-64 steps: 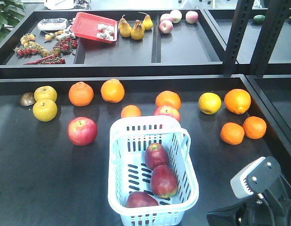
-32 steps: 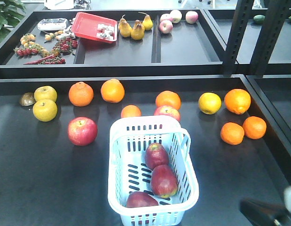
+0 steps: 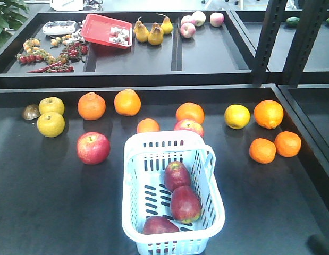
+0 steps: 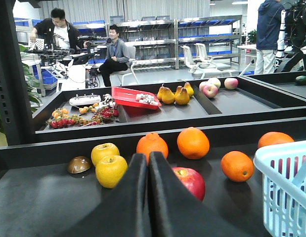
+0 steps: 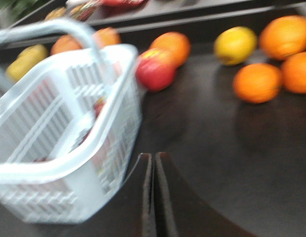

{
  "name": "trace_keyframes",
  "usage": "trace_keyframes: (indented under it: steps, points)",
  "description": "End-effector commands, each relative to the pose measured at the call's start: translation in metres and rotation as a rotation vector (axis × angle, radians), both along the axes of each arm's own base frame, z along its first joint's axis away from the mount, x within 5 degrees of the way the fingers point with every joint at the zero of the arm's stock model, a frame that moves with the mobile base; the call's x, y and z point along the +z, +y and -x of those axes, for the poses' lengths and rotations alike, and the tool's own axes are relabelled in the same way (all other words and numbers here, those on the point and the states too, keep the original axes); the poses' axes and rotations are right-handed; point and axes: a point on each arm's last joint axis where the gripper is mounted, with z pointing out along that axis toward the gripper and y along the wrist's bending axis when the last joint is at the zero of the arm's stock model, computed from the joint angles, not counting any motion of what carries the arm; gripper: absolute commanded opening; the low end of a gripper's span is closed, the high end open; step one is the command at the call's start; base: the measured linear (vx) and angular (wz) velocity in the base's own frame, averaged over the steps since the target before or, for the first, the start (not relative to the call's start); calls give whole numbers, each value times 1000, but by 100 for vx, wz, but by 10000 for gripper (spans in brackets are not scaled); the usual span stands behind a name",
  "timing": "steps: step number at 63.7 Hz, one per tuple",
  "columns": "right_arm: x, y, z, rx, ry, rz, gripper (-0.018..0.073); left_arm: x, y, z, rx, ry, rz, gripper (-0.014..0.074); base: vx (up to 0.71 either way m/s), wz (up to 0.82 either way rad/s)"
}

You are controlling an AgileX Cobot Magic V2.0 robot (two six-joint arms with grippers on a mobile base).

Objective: Pick three apples into basket with both arms

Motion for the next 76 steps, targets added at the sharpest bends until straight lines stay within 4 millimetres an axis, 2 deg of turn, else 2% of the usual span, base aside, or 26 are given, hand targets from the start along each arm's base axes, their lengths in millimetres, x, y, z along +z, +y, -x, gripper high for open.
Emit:
trace_keyframes:
  steps: [1,15,34,76]
  points:
    - [2,-6,1,-87,-84,-46,-6,1,0,1,-1,-74,15,-7,0,0]
    - [5,-12,4,-176,-141,-20,-6,1,0,1,-1,-73,15,-7,0,0]
    - [19,-10,4,-149,-307,57,-6,1,0,1,-1,-73,15,-7,0,0]
    - [18,-11,3,-150,-295,59,-6,1,0,1,-1,-73,15,-7,0,0]
